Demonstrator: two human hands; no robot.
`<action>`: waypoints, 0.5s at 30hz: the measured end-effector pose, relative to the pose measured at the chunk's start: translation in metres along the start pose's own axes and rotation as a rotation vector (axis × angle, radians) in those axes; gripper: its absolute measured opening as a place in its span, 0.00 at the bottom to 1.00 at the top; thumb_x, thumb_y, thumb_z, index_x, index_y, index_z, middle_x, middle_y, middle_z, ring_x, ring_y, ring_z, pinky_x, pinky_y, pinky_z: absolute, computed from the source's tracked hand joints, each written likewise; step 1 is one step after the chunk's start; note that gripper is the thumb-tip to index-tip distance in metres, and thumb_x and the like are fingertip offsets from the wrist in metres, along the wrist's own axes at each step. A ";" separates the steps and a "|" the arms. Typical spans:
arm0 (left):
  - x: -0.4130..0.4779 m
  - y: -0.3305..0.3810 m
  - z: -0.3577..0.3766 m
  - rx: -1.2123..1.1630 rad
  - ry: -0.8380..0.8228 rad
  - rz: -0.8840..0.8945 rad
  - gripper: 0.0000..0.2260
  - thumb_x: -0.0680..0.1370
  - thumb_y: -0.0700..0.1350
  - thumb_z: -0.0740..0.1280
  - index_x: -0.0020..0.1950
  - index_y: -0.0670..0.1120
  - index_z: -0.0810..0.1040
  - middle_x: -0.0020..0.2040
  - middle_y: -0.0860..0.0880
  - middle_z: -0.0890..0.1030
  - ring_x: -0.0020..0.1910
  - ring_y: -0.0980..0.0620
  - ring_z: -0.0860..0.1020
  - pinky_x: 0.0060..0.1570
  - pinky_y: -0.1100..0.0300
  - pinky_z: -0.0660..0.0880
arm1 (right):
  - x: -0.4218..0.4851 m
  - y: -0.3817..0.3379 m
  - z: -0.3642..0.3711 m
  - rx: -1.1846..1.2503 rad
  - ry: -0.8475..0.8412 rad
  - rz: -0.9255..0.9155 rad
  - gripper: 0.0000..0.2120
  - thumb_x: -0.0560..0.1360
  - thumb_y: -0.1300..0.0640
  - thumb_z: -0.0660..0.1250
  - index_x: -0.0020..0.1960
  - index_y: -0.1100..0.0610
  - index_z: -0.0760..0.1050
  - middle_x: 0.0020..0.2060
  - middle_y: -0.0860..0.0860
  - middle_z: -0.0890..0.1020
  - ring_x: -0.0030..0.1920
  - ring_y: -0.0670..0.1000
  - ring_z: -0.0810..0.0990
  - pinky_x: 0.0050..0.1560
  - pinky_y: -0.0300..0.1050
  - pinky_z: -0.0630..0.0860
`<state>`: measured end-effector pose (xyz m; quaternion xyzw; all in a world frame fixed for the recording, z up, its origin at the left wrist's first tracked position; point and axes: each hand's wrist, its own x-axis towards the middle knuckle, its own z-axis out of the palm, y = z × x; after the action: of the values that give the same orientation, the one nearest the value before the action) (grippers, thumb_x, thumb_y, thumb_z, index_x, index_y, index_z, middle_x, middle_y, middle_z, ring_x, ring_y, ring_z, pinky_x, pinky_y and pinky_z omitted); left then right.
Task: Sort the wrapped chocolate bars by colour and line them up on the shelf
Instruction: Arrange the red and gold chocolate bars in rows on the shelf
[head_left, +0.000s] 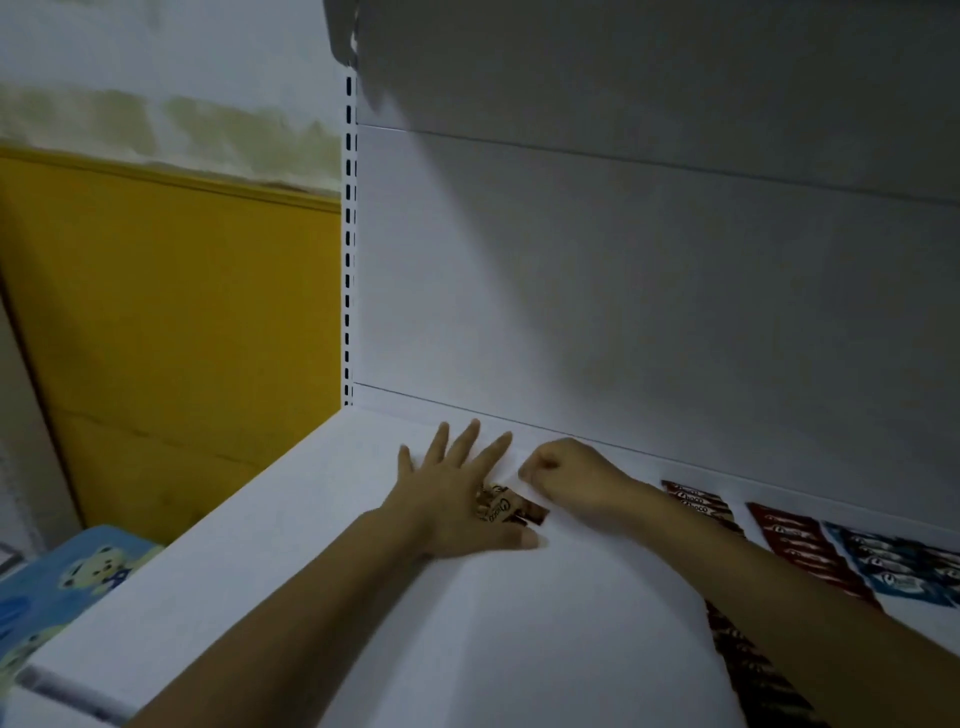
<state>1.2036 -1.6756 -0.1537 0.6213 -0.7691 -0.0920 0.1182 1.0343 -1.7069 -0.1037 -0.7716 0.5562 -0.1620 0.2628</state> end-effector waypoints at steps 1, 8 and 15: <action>0.003 0.001 0.001 0.015 -0.012 0.017 0.46 0.64 0.78 0.58 0.77 0.63 0.46 0.80 0.53 0.46 0.78 0.46 0.43 0.71 0.34 0.43 | -0.002 0.003 0.000 0.060 -0.028 0.040 0.10 0.78 0.59 0.60 0.51 0.57 0.79 0.47 0.51 0.82 0.46 0.51 0.79 0.46 0.44 0.76; 0.004 -0.001 0.007 0.001 0.237 0.131 0.27 0.64 0.70 0.58 0.56 0.57 0.75 0.56 0.57 0.75 0.56 0.54 0.71 0.50 0.57 0.64 | 0.000 -0.004 0.010 0.554 -0.120 0.160 0.09 0.76 0.66 0.59 0.50 0.61 0.77 0.30 0.52 0.82 0.34 0.50 0.83 0.39 0.44 0.82; 0.008 -0.006 0.002 -0.175 0.311 0.096 0.17 0.70 0.49 0.70 0.58 0.50 0.76 0.56 0.53 0.75 0.51 0.49 0.74 0.46 0.59 0.71 | 0.006 -0.003 0.017 0.575 0.008 0.128 0.10 0.77 0.65 0.57 0.48 0.57 0.77 0.40 0.55 0.84 0.38 0.50 0.84 0.38 0.40 0.80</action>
<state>1.2072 -1.6851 -0.1574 0.5779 -0.7594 -0.0557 0.2936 1.0481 -1.7076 -0.1158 -0.6283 0.5361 -0.2989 0.4781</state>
